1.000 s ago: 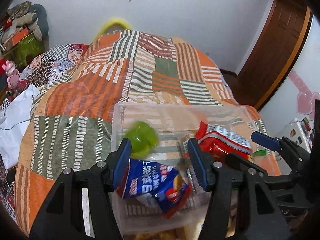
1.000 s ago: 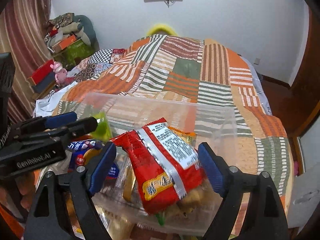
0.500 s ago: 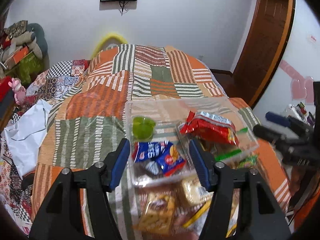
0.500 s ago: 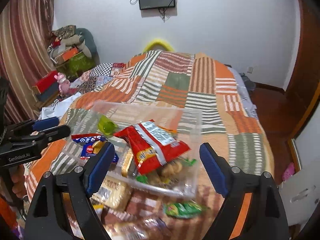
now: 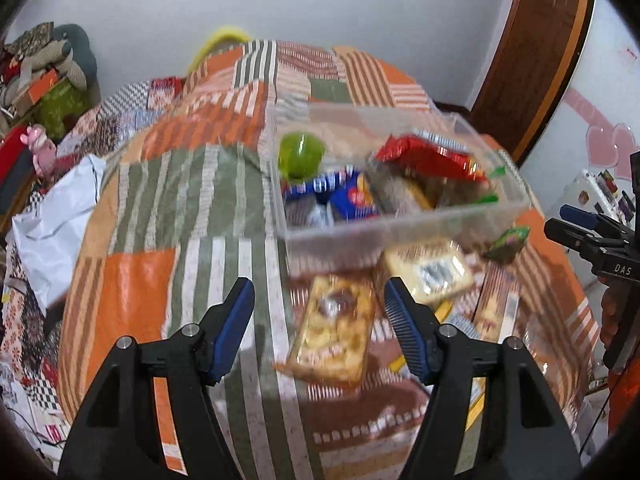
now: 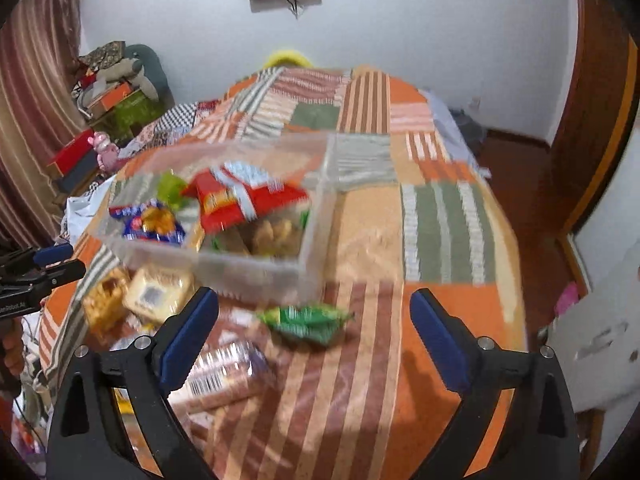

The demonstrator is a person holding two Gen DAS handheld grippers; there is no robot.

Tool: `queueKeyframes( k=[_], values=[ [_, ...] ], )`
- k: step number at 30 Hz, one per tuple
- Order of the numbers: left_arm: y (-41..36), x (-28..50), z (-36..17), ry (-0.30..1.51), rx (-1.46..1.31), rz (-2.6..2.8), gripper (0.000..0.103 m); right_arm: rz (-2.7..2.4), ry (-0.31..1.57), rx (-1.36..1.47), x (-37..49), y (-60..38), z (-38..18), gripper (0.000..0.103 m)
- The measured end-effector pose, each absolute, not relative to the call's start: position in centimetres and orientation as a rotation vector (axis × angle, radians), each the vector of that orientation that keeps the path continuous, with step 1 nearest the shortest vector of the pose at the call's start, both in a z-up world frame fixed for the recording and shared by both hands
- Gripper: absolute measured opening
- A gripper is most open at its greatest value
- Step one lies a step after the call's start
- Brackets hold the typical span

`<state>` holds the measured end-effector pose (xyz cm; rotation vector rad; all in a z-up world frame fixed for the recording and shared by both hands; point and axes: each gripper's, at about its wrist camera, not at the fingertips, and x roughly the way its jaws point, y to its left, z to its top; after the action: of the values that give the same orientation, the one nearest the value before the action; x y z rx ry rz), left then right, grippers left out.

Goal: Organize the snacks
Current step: 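Grasp the puffed-snack bag with the left tool while the right tool grasps the green pea packet, then lower the puffed-snack bag and green pea packet into the clear box, open both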

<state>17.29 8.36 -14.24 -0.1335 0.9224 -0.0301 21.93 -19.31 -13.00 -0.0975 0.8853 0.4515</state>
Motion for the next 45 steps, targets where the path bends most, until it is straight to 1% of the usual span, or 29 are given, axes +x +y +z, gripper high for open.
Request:
queueKeyframes(
  k=[8,19,20,21,22,23,27,29,32,38,45],
  values=[
    [8.1,17.4,-17.7,1.023,-0.172,-0.059,0.067,0.448,0.941,-0.095,21.6,-18.9,-15.4,0.096],
    [7.0,18.6,-19.8,1.029,-0.154,-0.064,0.067,0.424,0.957,-0.049,22.8,-18.9,-16.5,0.095],
    [6.9,18.6,-19.9,1.021,-0.153,-0.064,0.065,0.428,0.956,-0.041,22.8,-18.9,-16.4,0.094],
    [6.8,18.5,-19.9,1.016,-0.150,-0.065,0.059,0.432,0.955,-0.034,22.7,-18.9,-16.5,0.094],
    [6.7,18.4,-19.9,1.012,-0.141,-0.063,0.054,0.435,0.952,-0.028,22.6,-18.9,-16.5,0.092],
    [6.6,18.4,-19.9,1.009,-0.128,-0.059,0.047,0.438,0.952,-0.027,22.5,-18.8,-16.5,0.086],
    [6.6,18.1,-19.8,1.003,-0.120,-0.050,0.046,0.458,0.956,-0.042,22.4,-18.6,-16.5,0.070],
    [6.7,17.9,-19.5,0.999,-0.120,-0.047,0.046,0.465,0.954,-0.056,22.2,-18.5,-16.5,0.058],
    [6.8,17.3,-18.7,0.976,-0.100,-0.036,0.045,0.464,0.941,-0.074,21.7,-18.6,-16.3,0.049],
    [6.6,15.9,-16.4,0.926,-0.087,-0.042,0.045,0.459,0.914,-0.105,20.6,-19.0,-15.7,0.047],
    [6.5,16.0,-13.4,0.864,-0.105,-0.051,0.045,0.475,0.885,-0.116,19.8,-19.1,-14.1,0.047]
  ],
)
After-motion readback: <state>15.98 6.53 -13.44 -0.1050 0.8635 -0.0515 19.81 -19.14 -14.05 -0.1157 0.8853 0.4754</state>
